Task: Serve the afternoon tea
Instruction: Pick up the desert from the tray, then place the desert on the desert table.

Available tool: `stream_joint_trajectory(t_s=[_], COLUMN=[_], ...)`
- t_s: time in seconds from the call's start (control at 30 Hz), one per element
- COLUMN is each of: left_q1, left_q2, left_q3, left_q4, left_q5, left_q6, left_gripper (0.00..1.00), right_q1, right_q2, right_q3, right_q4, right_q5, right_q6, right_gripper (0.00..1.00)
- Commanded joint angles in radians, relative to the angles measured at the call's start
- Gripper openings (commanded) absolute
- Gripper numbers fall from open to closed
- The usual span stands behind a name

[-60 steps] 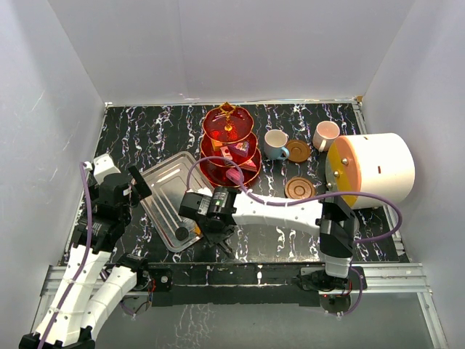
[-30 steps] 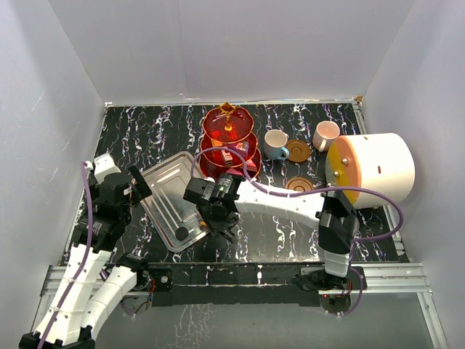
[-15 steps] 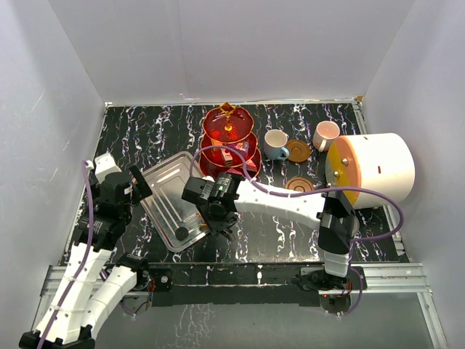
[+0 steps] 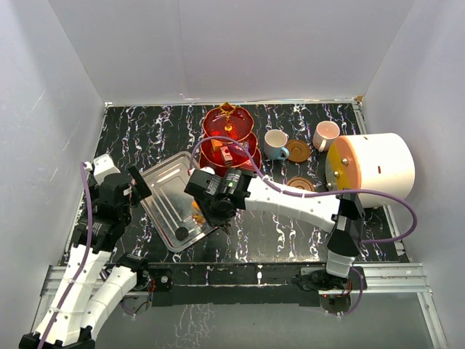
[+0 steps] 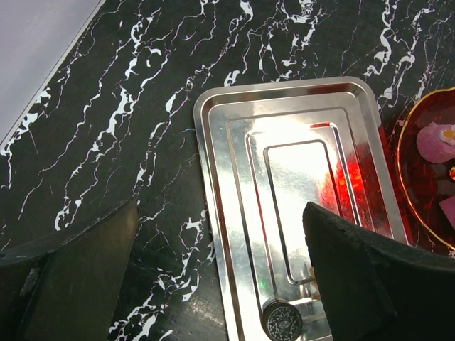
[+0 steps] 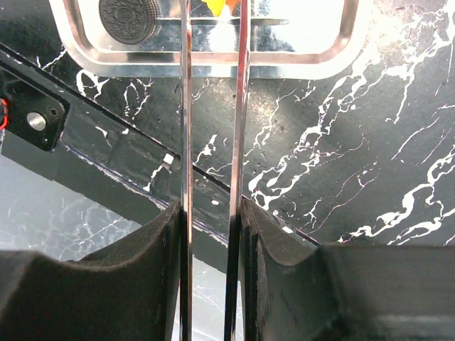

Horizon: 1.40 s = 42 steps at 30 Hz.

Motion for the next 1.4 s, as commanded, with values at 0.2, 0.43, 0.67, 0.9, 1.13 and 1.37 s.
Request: stream_joint_trajectory(t_s=[0.2, 0.43, 0.67, 0.9, 1.13, 1.37], left_q1=[-0.004, -0.003, -0.003, -0.003, -0.004, -0.003], left_q2=[-0.009, 0.016, 0.019, 0.025, 0.019, 0.018], left_q3=[0.025, 0.026, 0.023, 0.025, 0.023, 0.024], left_q4=[-0.022, -0.013, -0.004, -0.003, 0.002, 0.006], left_q5=[-0.052, -0.037, -0.028, -0.027, -0.024, -0.015], left_q6=[-0.013, -0.006, 0.001, 0.002, 0.003, 0.005], left_gripper=[0.99, 0.99, 0.99, 0.99, 0.99, 0.99], right_q1=[-0.004, -0.007, -0.007, -0.007, -0.011, -0.101], right_q2=[-0.02, -0.022, -0.063, -0.061, -0.066, -0.083], right_q3=[0.137, 0.152, 0.133, 0.184, 0.361, 0.544], right_q4=[0.025, 0.032, 0.061, 0.077, -0.004, -0.055], right_q5=[-0.009, -0.003, 0.015, 0.011, 0.105, 0.197], right_q6=[-0.063, -0.058, -0.049, -0.049, -0.068, -0.11], right_gripper=[0.2, 0.19, 0.19, 0.19, 0.19, 0.21])
